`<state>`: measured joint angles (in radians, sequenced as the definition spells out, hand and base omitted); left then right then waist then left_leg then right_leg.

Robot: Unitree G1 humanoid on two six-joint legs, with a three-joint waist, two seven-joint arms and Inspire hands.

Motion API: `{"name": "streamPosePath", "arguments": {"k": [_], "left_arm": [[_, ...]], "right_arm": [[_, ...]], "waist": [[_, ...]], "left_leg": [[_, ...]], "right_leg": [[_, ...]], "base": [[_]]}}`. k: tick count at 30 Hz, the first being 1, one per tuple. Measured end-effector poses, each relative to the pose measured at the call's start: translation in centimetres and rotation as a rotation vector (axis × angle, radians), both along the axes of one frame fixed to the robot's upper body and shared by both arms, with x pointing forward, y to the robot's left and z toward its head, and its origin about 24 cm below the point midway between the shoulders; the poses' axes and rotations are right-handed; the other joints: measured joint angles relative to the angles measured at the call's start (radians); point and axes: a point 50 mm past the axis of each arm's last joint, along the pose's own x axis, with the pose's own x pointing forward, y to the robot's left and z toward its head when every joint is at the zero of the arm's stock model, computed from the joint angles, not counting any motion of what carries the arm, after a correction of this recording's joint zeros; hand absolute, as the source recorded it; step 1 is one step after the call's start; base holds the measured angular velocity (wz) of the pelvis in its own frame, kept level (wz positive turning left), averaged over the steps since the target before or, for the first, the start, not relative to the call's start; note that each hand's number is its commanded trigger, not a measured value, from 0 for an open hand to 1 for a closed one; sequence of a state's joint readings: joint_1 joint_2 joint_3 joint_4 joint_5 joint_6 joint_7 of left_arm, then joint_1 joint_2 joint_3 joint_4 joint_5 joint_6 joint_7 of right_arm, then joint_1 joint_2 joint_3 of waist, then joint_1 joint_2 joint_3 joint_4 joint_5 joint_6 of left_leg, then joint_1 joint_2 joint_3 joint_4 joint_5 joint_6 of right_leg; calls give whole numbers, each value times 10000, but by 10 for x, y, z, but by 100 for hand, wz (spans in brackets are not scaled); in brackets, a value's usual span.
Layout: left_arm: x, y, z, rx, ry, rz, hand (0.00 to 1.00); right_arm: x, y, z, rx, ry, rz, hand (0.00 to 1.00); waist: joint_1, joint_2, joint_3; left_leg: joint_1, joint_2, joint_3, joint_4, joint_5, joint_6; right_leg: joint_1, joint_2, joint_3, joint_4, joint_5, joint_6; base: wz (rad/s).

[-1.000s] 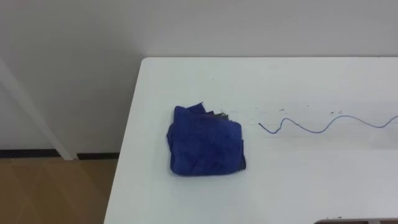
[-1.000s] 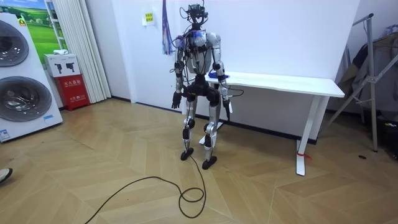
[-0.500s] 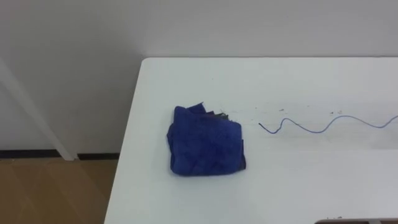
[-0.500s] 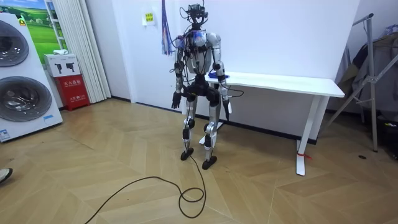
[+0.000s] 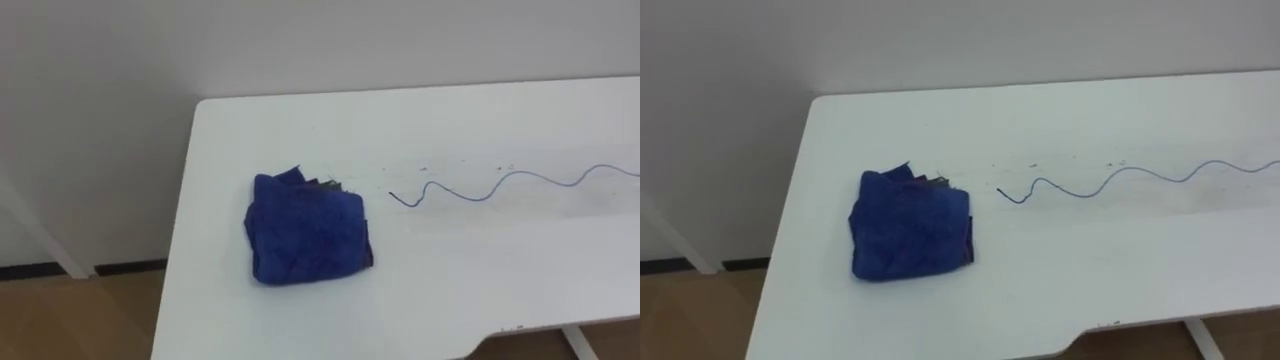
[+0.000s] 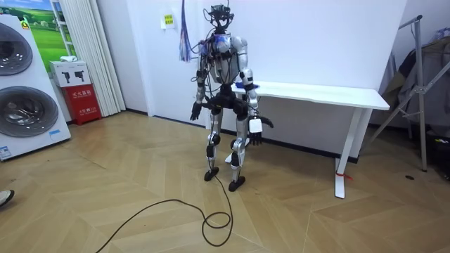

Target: Wipe table

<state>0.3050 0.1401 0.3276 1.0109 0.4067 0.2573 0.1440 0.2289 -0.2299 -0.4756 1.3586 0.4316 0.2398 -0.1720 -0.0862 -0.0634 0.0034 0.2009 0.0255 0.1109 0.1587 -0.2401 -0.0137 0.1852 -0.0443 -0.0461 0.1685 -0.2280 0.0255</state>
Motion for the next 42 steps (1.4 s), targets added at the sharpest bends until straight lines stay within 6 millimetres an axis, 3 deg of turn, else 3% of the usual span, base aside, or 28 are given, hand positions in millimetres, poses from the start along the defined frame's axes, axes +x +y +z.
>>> {"name": "streamPosePath", "arguments": {"k": [2,4,6,9,10,11,13,14,16,17,19,22,29,31,36,42], "left_arm": [[0,6,2,204,-111,218,0],[0,12,5,483,-200,297,0],[3,18,7,750,-246,205,0],[11,23,9,976,-533,40,0],[14,21,9,942,-569,-183,0],[15,19,8,903,-589,-286,0],[20,16,7,815,-661,-650,0],[21,16,7,798,-682,-757,0],[25,13,7,725,-873,-1016,0],[26,12,6,698,-903,-1037,0],[26,10,6,643,-909,-1155,0],[27,5,4,489,-807,-1491,0],[37,-6,1,134,-1042,-2530,0],[40,-8,0,51,-1168,-2706,0],[52,-14,-1,-126,-1461,-3218,0],[61,-25,-3,-567,-1491,-4266,0]], "right_arm": [[1,-17,7,-784,-23,-821,0],[15,-45,18,-2026,-324,-1398,0],[33,-60,25,-2800,-555,-1215,0],[85,-82,39,-4123,-1461,-373,0],[109,-91,50,-4853,-1956,292,0],[121,-95,56,-5238,-2219,641,0],[168,-104,84,-6799,-3307,1929,0],[178,-105,93,-7225,-3616,2290,0],[217,-104,135,-9184,-4928,3935,0],[227,-102,148,-9773,-5219,4443,0],[255,-86,195,-11985,-6453,6137,0],[276,-58,227,-13679,-7399,7878,0],[309,4,261,-15005,-9476,10554,0],[315,31,273,-15508,-10339,11757,0],[322,80,287,-16504,-11411,14231,0],[320,132,267,-15599,-11917,17779,0]], "waist": [[-41,-89,-21],[-51,-168,-39],[-55,-316,-22],[-43,-485,-26],[-17,-476,-17],[1,-461,-19],[52,-450,-23],[58,-417,-33],[124,-370,-44],[128,-298,-54],[304,-114,-50],[617,-93,-24],[1229,-99,36],[1376,-89,42],[1814,-69,54],[2223,-93,5]], "left_leg": [[-29,-3,120,-55,-4,10],[20,-8,242,-77,-20,38],[14,-9,259,-70,-25,47],[-172,14,395,-37,-25,47],[-236,23,450,6,-33,56],[-260,25,476,19,-39,63],[-349,26,507,52,-41,67],[-352,26,508,66,-40,67],[-491,26,510,74,-37,68],[-523,26,510,84,-37,68],[-562,36,512,105,-28,60],[-504,54,519,100,-23,52],[-551,65,429,85,-23,52],[-605,66,245,74,-19,45],[-669,84,158,81,-16,40],[-754,68,-163,75,-15,39]], "right_leg": [[-118,-2,95,30,5,7],[-117,-2,177,54,56,41],[-149,-2,177,109,59,44],[-436,12,178,242,83,40],[-521,16,160,304,97,49],[-571,16,153,348,97,50],[-697,17,135,363,116,63],[-713,18,142,361,120,66],[-810,18,147,377,122,68],[-851,16,140,373,123,68],[-932,22,128,375,126,65],[-901,43,126,364,127,63],[-893,31,-115,350,128,62],[-842,33,-269,344,128,61],[-851,20,-582,293,134,54],[-751,4,-936,165,153,47]], "base": [[-19],[-16],[-5],[-11],[-14],[-9],[-5],[0],[0],[0],[-2],[-5],[3],[18],[10],[14]]}}
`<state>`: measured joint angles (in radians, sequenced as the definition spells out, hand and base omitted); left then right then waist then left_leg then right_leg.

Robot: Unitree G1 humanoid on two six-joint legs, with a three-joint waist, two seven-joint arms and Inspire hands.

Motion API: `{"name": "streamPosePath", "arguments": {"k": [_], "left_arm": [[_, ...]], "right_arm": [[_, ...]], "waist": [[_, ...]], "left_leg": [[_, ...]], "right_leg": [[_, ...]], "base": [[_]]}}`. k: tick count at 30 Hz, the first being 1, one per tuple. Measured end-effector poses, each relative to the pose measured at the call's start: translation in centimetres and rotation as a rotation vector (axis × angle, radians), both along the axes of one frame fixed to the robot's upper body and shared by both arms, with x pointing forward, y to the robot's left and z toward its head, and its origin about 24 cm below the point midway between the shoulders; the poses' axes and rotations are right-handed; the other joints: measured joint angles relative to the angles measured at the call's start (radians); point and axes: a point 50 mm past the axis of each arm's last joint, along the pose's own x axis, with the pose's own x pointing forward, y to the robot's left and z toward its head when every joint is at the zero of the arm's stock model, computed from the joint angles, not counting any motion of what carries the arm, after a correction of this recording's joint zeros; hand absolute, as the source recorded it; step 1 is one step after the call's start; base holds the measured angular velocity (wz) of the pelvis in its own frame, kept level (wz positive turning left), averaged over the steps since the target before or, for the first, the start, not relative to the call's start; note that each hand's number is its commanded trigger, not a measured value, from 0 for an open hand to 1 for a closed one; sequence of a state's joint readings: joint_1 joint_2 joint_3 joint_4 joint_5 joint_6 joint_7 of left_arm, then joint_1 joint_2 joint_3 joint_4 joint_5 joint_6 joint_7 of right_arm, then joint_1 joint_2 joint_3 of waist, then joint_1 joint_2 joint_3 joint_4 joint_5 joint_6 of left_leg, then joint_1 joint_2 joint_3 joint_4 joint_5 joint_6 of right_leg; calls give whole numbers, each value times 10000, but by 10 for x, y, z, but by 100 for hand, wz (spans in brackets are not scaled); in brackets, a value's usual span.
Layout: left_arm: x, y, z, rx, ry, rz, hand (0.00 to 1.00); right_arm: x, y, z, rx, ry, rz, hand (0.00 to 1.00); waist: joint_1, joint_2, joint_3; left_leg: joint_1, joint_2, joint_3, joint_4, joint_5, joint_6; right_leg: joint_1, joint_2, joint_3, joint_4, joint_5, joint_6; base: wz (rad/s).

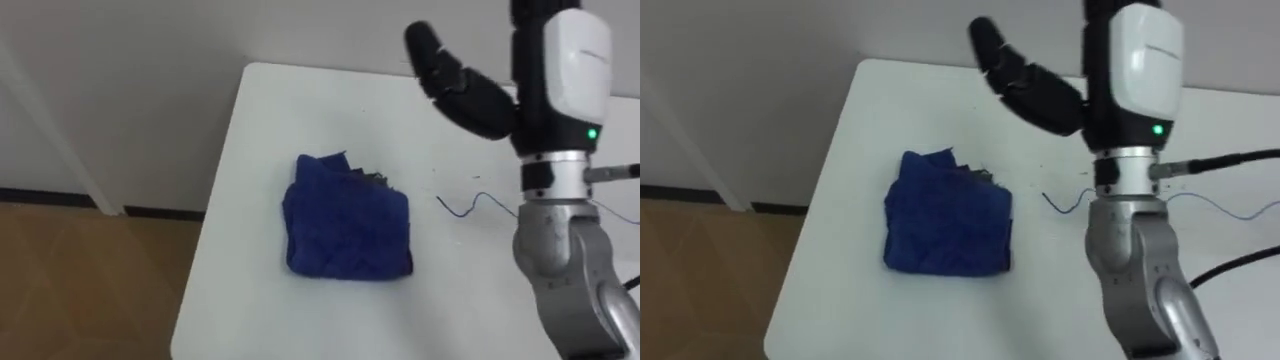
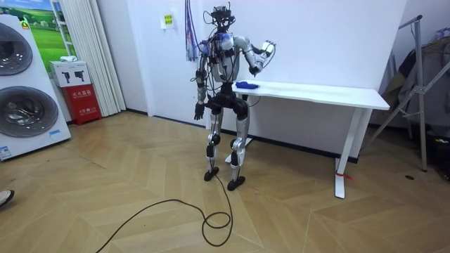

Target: Wipe table

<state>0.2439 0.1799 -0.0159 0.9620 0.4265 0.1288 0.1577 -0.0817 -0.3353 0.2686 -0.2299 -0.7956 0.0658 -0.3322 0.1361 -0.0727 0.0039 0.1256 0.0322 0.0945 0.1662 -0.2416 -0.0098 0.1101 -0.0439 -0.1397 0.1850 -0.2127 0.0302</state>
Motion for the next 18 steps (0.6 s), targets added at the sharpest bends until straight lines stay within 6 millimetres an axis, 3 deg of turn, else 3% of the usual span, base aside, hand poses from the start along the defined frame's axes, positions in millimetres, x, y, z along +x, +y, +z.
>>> {"name": "streamPosePath", "arguments": {"k": [4,7,14,17,18], "left_arm": [[10,-2,0,-90,-89,-442,0],[17,-2,1,-33,-238,-639,0],[24,-2,2,94,-371,-893,0],[25,-2,2,102,-398,-896,0],[25,-2,2,97,-407,-910,0]], "right_arm": [[-4,24,-20,-986,1245,1058,0],[-4,30,-38,-1435,2165,1302,0],[-1,23,-75,-2583,3865,926,0],[-10,18,-90,-2692,4649,834,0],[-14,16,-94,-2702,4835,819,0]], "waist": [[186,-5,-4],[338,-15,-4],[363,-101,27],[340,-77,49],[305,-22,90]], "left_leg": [[-13,-7,-202,-1,3,-5],[-15,-12,-277,-28,3,-4],[45,-68,-477,-62,4,-2],[135,-77,-780,-87,6,0],[256,-49,-1020,-143,9,3]], "right_leg": [[51,8,0,-32,0,0],[87,4,-25,-35,0,0],[220,-39,-153,-155,0,0],[319,-42,-228,-106,0,0],[299,-23,-347,61,-3,3]], "base": [[14],[6],[4],[6],[5]]}}
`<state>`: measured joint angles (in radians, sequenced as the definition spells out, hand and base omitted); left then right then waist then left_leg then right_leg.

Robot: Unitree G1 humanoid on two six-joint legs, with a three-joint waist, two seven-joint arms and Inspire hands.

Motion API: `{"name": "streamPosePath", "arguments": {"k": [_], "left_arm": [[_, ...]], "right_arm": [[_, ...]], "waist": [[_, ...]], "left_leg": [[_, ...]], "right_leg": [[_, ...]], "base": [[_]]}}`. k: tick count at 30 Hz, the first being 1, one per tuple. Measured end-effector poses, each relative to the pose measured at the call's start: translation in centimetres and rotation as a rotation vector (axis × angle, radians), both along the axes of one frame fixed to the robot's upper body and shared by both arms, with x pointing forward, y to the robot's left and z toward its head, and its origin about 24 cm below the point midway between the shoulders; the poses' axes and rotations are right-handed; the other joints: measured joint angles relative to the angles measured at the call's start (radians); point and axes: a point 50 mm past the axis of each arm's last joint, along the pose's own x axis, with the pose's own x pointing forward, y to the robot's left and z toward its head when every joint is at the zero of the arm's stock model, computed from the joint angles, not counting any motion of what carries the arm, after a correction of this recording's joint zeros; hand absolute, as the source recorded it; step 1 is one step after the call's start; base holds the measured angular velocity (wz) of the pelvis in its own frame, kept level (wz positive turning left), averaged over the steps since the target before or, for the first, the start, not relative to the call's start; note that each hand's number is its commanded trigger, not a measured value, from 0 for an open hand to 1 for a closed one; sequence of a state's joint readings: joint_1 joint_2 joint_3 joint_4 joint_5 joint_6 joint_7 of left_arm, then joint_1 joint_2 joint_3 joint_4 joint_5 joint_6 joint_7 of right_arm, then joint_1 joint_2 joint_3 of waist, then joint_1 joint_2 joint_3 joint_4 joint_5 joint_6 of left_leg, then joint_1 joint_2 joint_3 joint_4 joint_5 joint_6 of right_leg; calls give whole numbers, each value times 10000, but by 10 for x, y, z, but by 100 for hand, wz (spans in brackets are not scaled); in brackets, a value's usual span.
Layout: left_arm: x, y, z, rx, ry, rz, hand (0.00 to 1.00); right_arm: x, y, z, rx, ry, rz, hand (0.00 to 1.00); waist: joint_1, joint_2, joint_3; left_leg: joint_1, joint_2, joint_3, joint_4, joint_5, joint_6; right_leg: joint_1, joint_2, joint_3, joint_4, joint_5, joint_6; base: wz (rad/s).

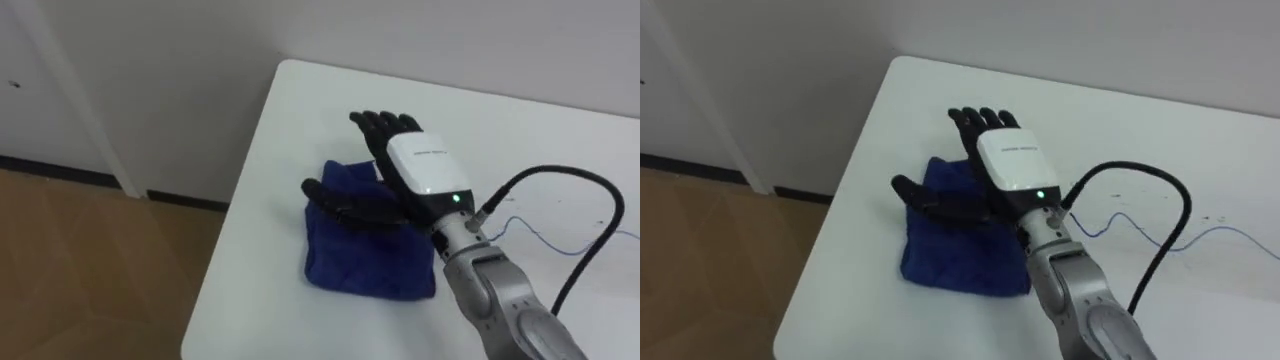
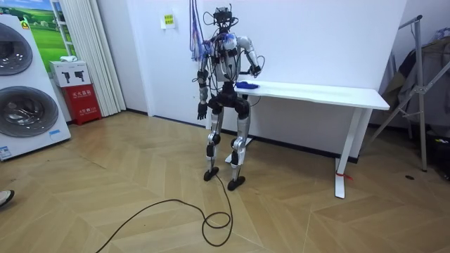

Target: Wipe table

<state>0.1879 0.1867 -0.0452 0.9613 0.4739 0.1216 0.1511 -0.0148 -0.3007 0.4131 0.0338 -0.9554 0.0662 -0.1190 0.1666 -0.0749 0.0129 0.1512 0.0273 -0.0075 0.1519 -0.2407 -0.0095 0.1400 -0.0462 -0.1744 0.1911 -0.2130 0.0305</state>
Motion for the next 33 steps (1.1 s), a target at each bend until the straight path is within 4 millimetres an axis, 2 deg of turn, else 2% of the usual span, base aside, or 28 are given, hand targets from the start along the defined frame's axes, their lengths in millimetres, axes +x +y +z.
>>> {"name": "streamPosePath", "arguments": {"k": [1,3,4,5,6,7,8,9,10,11,12,15,17,19,21,24,27,30,33], "left_arm": [[0,1,1,32,-29,-16,0],[2,3,2,75,-128,-52,0],[4,2,2,82,-160,-155,0],[3,3,3,127,-126,-220,0],[1,10,5,333,-160,-158,0],[-4,18,6,537,-101,138,0],[-11,18,4,536,118,234,0],[-10,14,3,449,120,136,0],[-7,11,3,349,-42,-79,0],[-4,10,4,304,-182,-137,0],[-2,10,5,323,-276,-164,0],[-3,7,3,271,-76,-143,0],[-5,6,3,265,-19,-156,0],[-5,7,3,280,14,-148,0],[-4,6,3,270,-22,-169,0],[-3,6,3,264,-48,-211,0],[-7,6,2,255,41,-212,0],[-10,4,2,217,107,-180,0],[-7,3,2,202,77,-284,0]], "right_arm": [[-4,-2,-4,-38,159,-50,0],[-8,-5,-8,-133,339,-114,0],[-9,-8,-13,-220,507,-191,0],[-10,-9,-17,-236,629,-198,0],[-9,-5,-17,-200,639,-48,0],[-10,-2,-14,-166,456,145,0],[-12,-5,-17,-213,490,101,0],[-17,-14,-23,-352,725,-295,0],[-17,-24,-27,-568,927,-592,0],[-16,-29,-27,-625,941,-786,0],[-15,-34,-28,-640,953,-1061,0],[-14,-35,-25,-839,704,-1113,0],[-14,-35,-25,-958,674,-1079,0],[-17,-35,-28,-1131,764,-1073,0],[-17,-34,-32,-1252,876,-1068,0],[-21,-33,-36,-1381,1005,-1037,0],[-25,-33,-39,-1574,1127,-921,0],[-25,-32,-36,-1865,900,-806,0],[-26,-31,-35,-1929,674,-775,0]], "waist": [[-25,30,8],[-81,23,3],[-165,214,67],[-145,277,22],[-29,284,-4],[-179,111,-26],[-456,191,-21],[-689,212,-61],[-831,160,-31],[-870,143,-30],[-810,66,-60],[-766,-15,-119],[-748,39,-83],[-759,73,-61],[-754,99,-47],[-757,180,-37],[-734,209,-106],[-731,212,-122],[-567,226,-137]], "left_leg": [[27,15,-232,-3,1,-2],[54,34,-328,-28,3,-1],[189,279,-887,-121,38,25],[228,422,-1394,-162,38,23],[164,732,-1868,-152,26,3],[-19,837,-1640,1,-100,-264],[-49,921,-1459,138,-246,-542],[-6,995,-704,110,-323,-661],[-146,965,-173,-85,-229,-668],[-324,978,-7,-201,-62,-599],[-423,949,296,-60,99,-356],[-299,666,292,-55,129,-312],[-236,584,301,-60,132,-304],[-219,419,314,-60,154,-245],[-233,321,315,-65,183,-162],[-285,298,319,-96,143,-39],[-284,299,319,-67,135,-34],[-283,297,318,-51,136,-35],[-284,297,320,-52,135,-34]], "right_leg": [[-4,10,-95,103,0,0],[-23,19,-198,207,0,0],[-430,137,-192,927,-110,-31],[-748,304,-143,1112,-249,-105],[-1454,812,302,145,-131,-502],[-1918,1004,230,-762,1742,-895],[-1815,1011,87,-620,1653,-884],[-1612,992,12,-513,1634,-893],[-1411,936,208,-515,1634,-892],[-1348,929,350,-521,1622,-873],[-1309,889,370,-515,1572,-779],[-1178,804,213,-562,1473,-619],[-1105,716,95,-560,1460,-596],[-1064,560,91,-547,1329,-410],[-1066,472,104,-541,1270,-387],[-1085,454,96,-517,1244,-374],[-1093,459,97,-446,1193,-380],[-1112,456,98,-395,1172,-386],[-1115,461,115,-405,1172,-385]], "base": [[4],[4],[-9],[-62],[-90],[-70],[0],[48],[46],[28],[11],[1],[2],[7],[2],[3],[1],[0],[0]]}}
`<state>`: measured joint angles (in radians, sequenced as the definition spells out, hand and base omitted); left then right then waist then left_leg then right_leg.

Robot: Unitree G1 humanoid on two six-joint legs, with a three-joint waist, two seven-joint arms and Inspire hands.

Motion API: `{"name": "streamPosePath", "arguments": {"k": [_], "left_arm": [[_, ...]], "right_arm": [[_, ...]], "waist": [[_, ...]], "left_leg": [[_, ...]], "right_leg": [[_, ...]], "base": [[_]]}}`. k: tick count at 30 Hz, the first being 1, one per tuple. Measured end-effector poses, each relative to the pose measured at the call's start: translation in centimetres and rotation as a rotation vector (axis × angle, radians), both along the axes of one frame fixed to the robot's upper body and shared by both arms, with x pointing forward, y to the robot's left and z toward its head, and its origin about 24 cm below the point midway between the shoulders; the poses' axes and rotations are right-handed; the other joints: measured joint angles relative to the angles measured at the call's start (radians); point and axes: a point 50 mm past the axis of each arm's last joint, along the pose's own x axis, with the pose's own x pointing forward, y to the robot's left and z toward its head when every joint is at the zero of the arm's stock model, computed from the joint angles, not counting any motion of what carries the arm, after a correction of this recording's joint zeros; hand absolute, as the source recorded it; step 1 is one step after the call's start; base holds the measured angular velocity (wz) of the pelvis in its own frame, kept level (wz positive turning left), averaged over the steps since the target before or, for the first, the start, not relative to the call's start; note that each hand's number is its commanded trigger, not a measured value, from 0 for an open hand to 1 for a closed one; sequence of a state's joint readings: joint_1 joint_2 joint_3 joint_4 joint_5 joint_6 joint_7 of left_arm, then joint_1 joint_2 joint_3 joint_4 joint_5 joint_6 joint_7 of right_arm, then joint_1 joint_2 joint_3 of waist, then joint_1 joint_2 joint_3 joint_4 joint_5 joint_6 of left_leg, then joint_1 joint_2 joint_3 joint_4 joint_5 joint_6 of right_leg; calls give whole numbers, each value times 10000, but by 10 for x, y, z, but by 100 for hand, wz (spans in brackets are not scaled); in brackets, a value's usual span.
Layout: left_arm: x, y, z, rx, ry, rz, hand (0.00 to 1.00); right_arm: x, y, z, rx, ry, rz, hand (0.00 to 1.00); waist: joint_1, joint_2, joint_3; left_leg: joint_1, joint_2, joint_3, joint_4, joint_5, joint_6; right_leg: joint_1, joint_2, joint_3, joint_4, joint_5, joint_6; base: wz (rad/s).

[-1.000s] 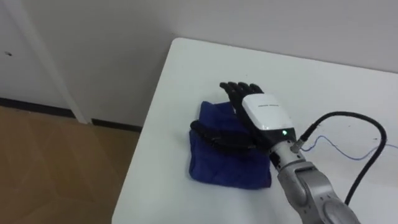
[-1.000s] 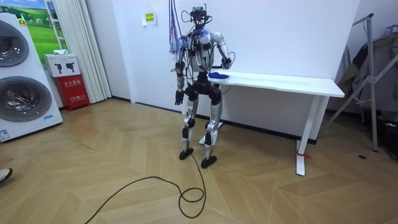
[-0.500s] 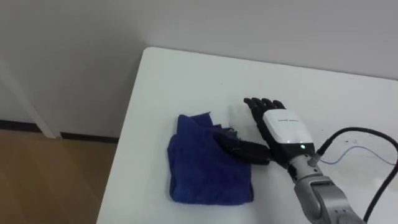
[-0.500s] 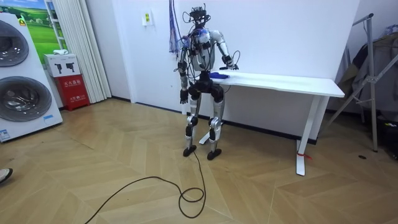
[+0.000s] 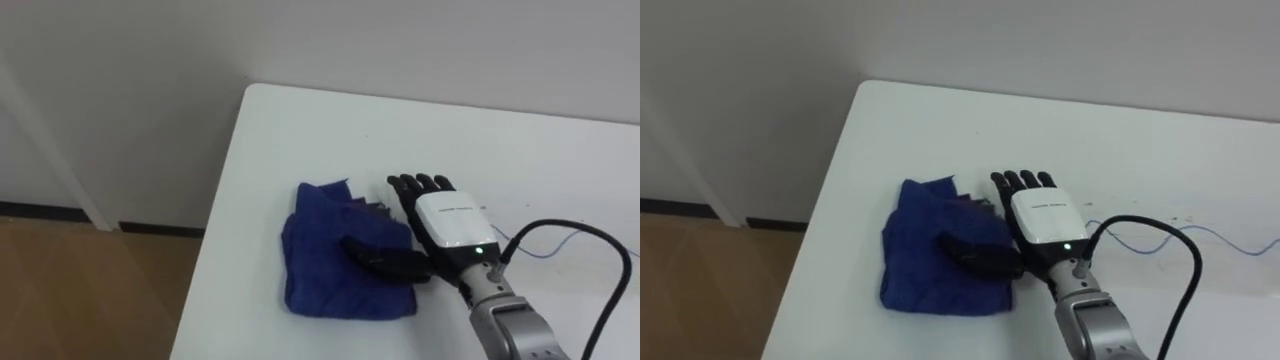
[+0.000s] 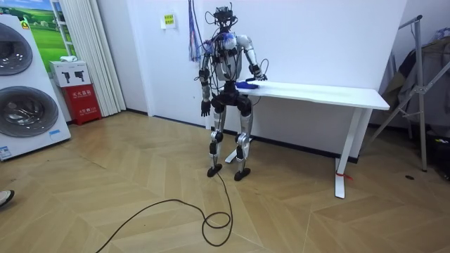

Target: Wipe table

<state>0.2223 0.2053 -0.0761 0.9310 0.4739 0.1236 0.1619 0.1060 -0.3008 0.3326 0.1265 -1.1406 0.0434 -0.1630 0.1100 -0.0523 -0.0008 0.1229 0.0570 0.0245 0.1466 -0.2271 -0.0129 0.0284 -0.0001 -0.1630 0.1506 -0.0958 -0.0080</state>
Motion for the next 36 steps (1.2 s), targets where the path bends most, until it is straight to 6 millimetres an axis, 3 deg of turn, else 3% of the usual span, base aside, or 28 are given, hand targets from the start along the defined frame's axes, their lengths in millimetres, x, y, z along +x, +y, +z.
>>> {"name": "streamPosePath", "arguments": {"k": [18,25,29,33,36], "left_arm": [[9,-4,-3,-156,-132,-305,0],[10,-9,-4,-273,16,-766,0],[10,-10,-4,-291,27,-859,0],[10,-10,-4,-361,130,-918,0],[10,-10,-5,-414,238,-903,0]], "right_arm": [[-19,37,1,1087,-158,1896,0],[-21,51,14,1591,-527,2483,0],[-25,56,10,1564,-101,2723,0],[-33,51,-10,1664,1403,2405,0],[-31,51,-10,1730,1582,2334,0]], "waist": [[213,36,-4],[283,32,-6],[326,24,-11],[322,8,-9],[294,8,-8]], "left_leg": [[3,7,-18,-32,-6,6],[-83,5,-43,-34,-8,5],[-75,8,-40,-87,-8,7],[-72,7,-33,-27,-6,11],[-71,7,-31,-25,-7,12]], "right_leg": [[-1,-8,-62,43,-2,4],[-56,-14,-126,29,-3,5],[-87,-10,-127,24,-3,5],[-80,-20,-136,16,-3,7],[-75,-22,-125,13,-6,12]], "base": [[0],[0],[0],[0],[0]]}}
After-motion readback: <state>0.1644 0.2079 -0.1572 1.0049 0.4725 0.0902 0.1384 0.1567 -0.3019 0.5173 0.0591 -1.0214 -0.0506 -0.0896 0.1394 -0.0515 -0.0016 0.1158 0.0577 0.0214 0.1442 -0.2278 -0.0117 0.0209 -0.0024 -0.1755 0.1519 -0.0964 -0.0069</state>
